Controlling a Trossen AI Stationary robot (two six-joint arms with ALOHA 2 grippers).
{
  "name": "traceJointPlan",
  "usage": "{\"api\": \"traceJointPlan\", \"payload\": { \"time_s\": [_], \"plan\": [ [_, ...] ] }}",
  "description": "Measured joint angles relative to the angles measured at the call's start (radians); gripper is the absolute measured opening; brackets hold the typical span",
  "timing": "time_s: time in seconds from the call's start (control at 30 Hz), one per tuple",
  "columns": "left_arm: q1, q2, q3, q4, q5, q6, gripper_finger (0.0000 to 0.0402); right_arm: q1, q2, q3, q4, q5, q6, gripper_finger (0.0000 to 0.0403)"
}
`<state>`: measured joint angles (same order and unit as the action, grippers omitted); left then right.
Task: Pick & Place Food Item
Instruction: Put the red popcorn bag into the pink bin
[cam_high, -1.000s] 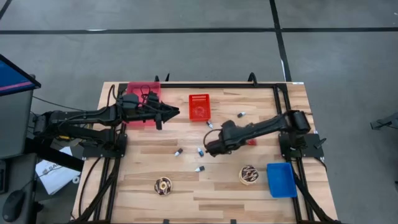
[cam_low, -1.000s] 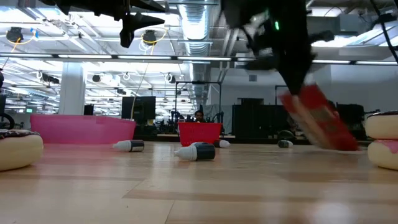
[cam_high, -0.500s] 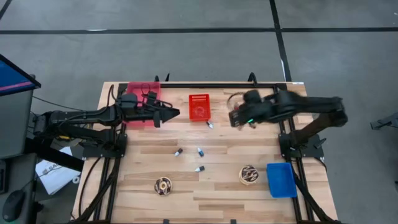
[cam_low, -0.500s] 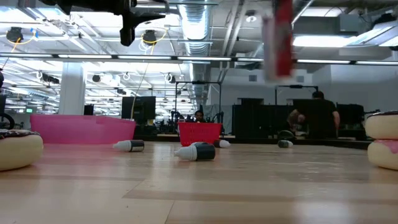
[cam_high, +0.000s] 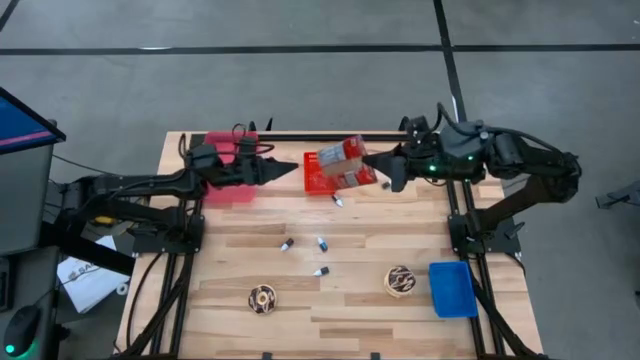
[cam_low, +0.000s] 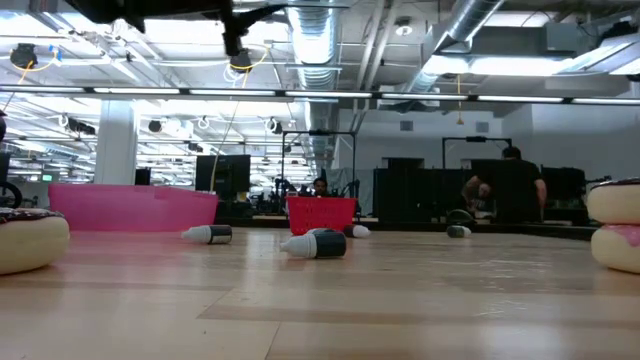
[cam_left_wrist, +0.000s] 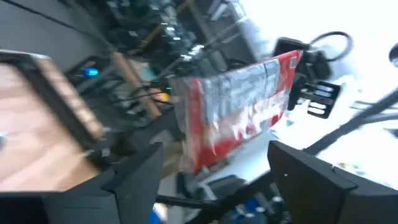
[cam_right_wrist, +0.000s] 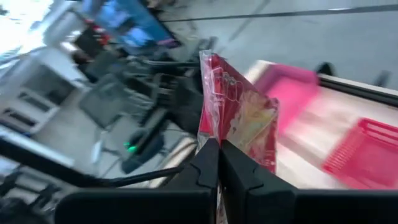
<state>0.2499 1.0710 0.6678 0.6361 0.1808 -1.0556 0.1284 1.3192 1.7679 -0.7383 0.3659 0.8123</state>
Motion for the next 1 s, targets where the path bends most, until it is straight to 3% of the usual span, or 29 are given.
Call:
{"api": "traceJointPlan", "payload": {
  "time_s": [0.27,0.63,1.0],
  "plan": [
    [-0.002,0.17,0.007,0.37,0.001,-0.078,0.0278,-0.044,0.023,0.0,0.098,-0.102,-0.027,0.0],
    [-0.01,0.306,0.154,0.37,0.003,-0.01,0.0248,-0.103,0.071,0.0,0.202,-0.21,-0.05,0.0],
    [-0.014,0.306,0.163,0.369,0.012,0.032,0.0224,-0.105,0.074,0.0,0.256,-0.23,-0.059,0.0]
  ]
}}
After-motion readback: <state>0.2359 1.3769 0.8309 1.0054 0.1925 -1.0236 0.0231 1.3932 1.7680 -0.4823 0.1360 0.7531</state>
